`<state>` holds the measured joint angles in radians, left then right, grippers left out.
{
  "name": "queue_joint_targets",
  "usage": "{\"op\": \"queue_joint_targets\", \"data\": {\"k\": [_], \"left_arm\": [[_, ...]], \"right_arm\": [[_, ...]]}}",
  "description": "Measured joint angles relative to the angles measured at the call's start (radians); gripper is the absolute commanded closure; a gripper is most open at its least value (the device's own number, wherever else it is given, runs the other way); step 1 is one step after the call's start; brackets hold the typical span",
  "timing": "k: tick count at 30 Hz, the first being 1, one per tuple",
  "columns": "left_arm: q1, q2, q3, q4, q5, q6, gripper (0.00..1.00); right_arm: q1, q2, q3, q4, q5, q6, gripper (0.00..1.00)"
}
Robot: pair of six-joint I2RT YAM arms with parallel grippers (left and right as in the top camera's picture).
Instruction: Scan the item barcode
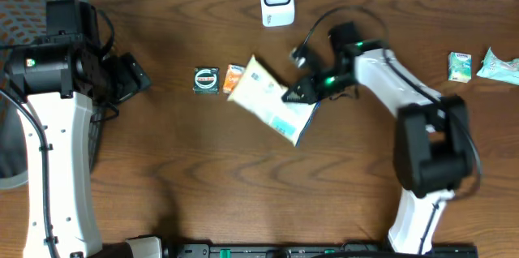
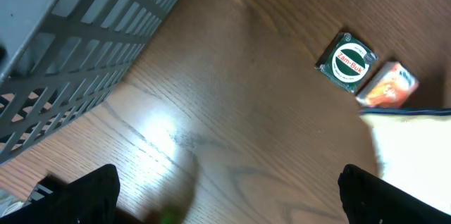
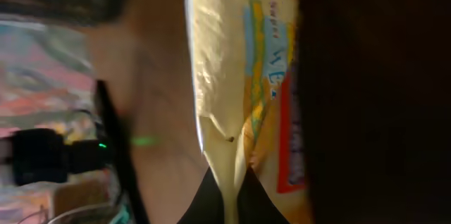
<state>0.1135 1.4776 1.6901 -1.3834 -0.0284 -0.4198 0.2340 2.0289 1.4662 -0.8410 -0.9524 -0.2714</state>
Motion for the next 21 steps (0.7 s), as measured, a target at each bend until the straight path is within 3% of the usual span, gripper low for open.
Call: {"op": "queue_joint_targets", "data": {"k": [6, 12, 14, 15, 21], "left_arm": [[0.0, 0.0, 0.0, 0.0, 0.0, 0.0, 0.02], [0.0, 0.0, 0.0, 0.0, 0.0, 0.0, 0.02], [0.0, 0.0, 0.0, 0.0, 0.0, 0.0, 0.02], [0.0, 0.0, 0.0, 0.0, 0.0, 0.0, 0.02], [0.0, 0.0, 0.0, 0.0, 0.0, 0.0, 0.02]], "right_arm": [[-0.04, -0.237, 0.002, 0.002, -0.078, -0.019, 0.99], [-0.037, -0.281, 0.005, -0.047, -0.051, -0.029, 0.98], [-0.037, -0.274, 0.005, -0.068, -0.007, -0.029, 0.63], [-0.035, -0.271, 0.005, -0.078, 0.02, -0.023, 0.5], [0.011, -0.266, 0.005, -0.165, 0.267, -0.021, 0.05]]}}
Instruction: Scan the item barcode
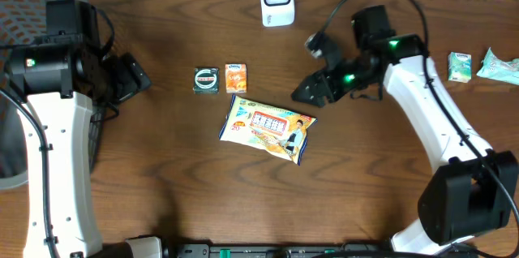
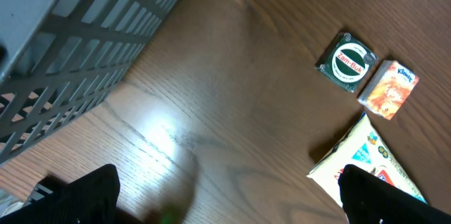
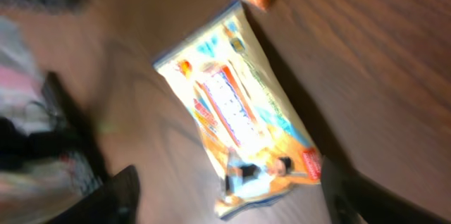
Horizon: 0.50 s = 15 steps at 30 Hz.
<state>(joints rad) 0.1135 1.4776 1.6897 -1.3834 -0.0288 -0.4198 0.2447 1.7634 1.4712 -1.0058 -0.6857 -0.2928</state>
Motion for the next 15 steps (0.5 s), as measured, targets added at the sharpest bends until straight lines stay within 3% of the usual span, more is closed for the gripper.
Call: {"op": "queue_joint_targets", "data": {"k": [1, 15], "left_arm": [[0.0, 0.0, 0.0, 0.0, 0.0, 0.0, 0.02], [0.0, 0.0, 0.0, 0.0, 0.0, 0.0, 0.02]], "right_arm": [[0.023, 0.0, 0.0, -0.014, 0.051, 0.004, 0.01], [0.295, 0.011, -0.059, 0.013, 0.569, 0.165, 0.01]]}}
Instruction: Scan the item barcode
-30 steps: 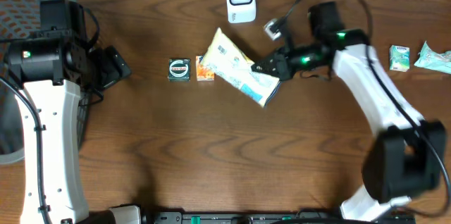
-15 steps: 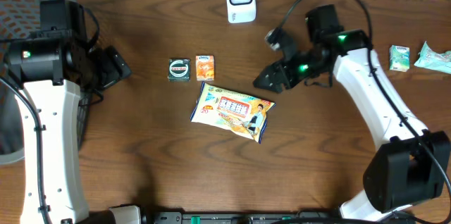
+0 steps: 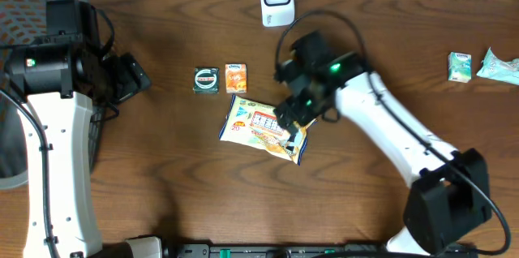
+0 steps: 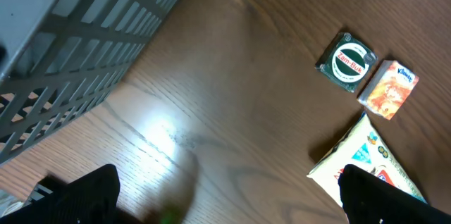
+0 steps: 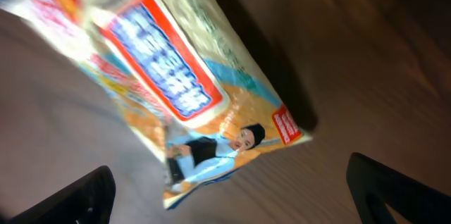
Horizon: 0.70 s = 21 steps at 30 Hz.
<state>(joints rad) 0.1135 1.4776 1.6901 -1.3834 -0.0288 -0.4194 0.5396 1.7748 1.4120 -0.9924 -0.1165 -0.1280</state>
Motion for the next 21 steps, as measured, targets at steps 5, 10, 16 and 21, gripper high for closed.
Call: {"op": "queue_joint_targets", "data": {"k": [5, 10, 16, 21], "left_arm": [[0.0, 0.0, 0.0, 0.0, 0.0, 0.0, 0.02], [0.0, 0.0, 0.0, 0.0, 0.0, 0.0, 0.02], [0.0, 0.0, 0.0, 0.0, 0.0, 0.0, 0.02], [0.0, 0.0, 0.0, 0.0, 0.0, 0.0, 0.02]], "right_arm": [[0.172, 0.006, -0.036, 0.037, 0.216, 0.049, 0.01], [0.322, 0.007, -0.097, 0.145, 0.386, 0.066, 0.01], [0.373, 0.017, -0.246, 0.37, 0.549, 0.069, 0.01], [0.373, 0.019, -0.329, 0.509, 0.604, 0.061, 0.01]]}}
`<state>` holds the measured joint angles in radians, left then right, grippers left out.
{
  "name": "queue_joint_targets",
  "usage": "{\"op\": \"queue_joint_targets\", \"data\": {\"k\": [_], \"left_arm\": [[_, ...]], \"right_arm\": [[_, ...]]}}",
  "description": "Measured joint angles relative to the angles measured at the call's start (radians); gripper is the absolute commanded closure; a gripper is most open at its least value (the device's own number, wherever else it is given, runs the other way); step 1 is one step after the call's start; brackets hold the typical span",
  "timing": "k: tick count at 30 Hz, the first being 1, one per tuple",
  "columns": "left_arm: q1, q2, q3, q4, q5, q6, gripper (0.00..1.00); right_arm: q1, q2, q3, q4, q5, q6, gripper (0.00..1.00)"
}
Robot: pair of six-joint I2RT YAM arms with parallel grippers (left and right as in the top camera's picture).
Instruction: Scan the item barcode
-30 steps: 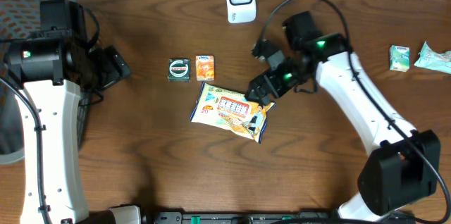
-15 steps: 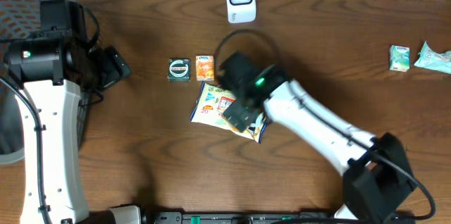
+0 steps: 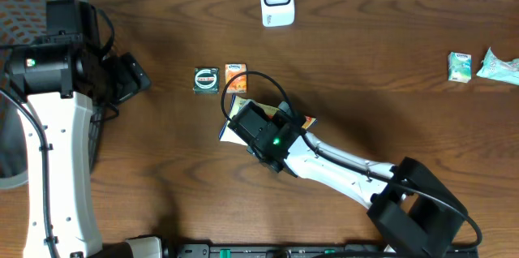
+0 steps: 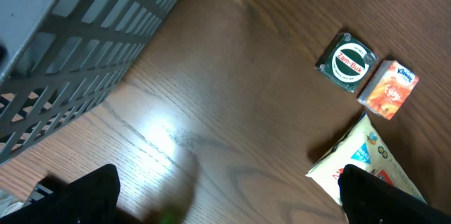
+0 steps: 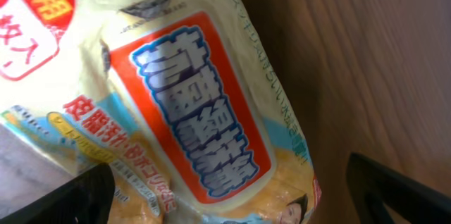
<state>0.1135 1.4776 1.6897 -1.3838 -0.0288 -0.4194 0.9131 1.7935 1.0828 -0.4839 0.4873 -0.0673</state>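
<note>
The item is a cream and orange snack packet (image 5: 183, 104) with a red label, lying face up on the wooden table (image 3: 365, 55). My right gripper (image 5: 229, 199) hovers close over its middle, open, with one finger at each side. From overhead the right gripper (image 3: 258, 132) hides most of the packet (image 3: 236, 109). No barcode shows on the upper face. The white scanner stands at the far edge, well beyond the packet. My left gripper (image 4: 229, 203) is open at the far left, and the packet's corner (image 4: 366, 168) shows in its view.
A green round-label tin (image 3: 206, 79) and a small orange pack (image 3: 235, 78) lie just beyond the packet. A grey mesh basket (image 4: 70, 41) sits by the left arm. Two small green packs (image 3: 460, 66) lie at the far right.
My right gripper was over the packet's right end; now it is further left and close above the packet's middle, still open. The packet and the left arm have not moved.
First the packet was tilted up beside the orange pack with my right gripper at its right edge. Then it lay flat, face up, with the gripper open off to its right. The gripper then stood over the packet's right end, and now over its middle.
</note>
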Motion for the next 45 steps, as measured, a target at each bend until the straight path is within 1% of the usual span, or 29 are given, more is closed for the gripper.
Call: {"op": "queue_joint_targets", "data": {"k": [3, 11, 19, 23, 30, 37, 39, 40, 41, 42, 44, 45], "left_arm": [[0.0, 0.0, 0.0, 0.0, 0.0, 0.0, 0.02], [0.0, 0.0, 0.0, 0.0, 0.0, 0.0, 0.02], [0.0, 0.0, 0.0, 0.0, 0.0, 0.0, 0.02], [0.0, 0.0, 0.0, 0.0, 0.0, 0.0, 0.02], [0.0, 0.0, 0.0, 0.0, 0.0, 0.0, 0.02], [0.0, 0.0, 0.0, 0.0, 0.0, 0.0, 0.02], [0.0, 0.0, 0.0, 0.0, 0.0, 0.0, 0.02], [0.0, 0.0, 0.0, 0.0, 0.0, 0.0, 0.02], [0.0, 0.0, 0.0, 0.0, 0.0, 0.0, 0.02], [0.0, 0.0, 0.0, 0.0, 0.0, 0.0, 0.02], [0.0, 0.0, 0.0, 0.0, 0.0, 0.0, 0.02], [0.0, 0.0, 0.0, 0.0, 0.0, 0.0, 0.02]], "right_arm": [[0.0, 0.0, -0.02, 0.039, 0.003, -0.02, 0.01], [0.008, 0.0, -0.033, 0.029, -0.014, -0.047, 0.01], [0.146, 0.0, -0.029, 0.014, -0.02, -0.042, 0.01], [0.176, 0.0, -0.027, -0.006, -0.024, -0.008, 0.01], [0.127, 0.018, -0.027, -0.009, -0.026, 0.043, 0.01], [0.025, 0.097, 0.003, 0.073, -0.002, 0.068, 0.01], [-0.01, 0.112, 0.016, 0.092, -0.003, 0.075, 0.02], [-0.03, 0.117, 0.021, 0.1, -0.008, 0.076, 0.23], [-0.058, 0.123, 0.026, 0.108, -0.021, 0.08, 0.36], [-0.084, 0.127, 0.029, 0.107, -0.051, 0.082, 0.51], [-0.125, 0.134, 0.028, 0.108, -0.093, 0.079, 0.69], [-0.144, 0.136, 0.029, 0.108, -0.104, 0.079, 0.83]]}}
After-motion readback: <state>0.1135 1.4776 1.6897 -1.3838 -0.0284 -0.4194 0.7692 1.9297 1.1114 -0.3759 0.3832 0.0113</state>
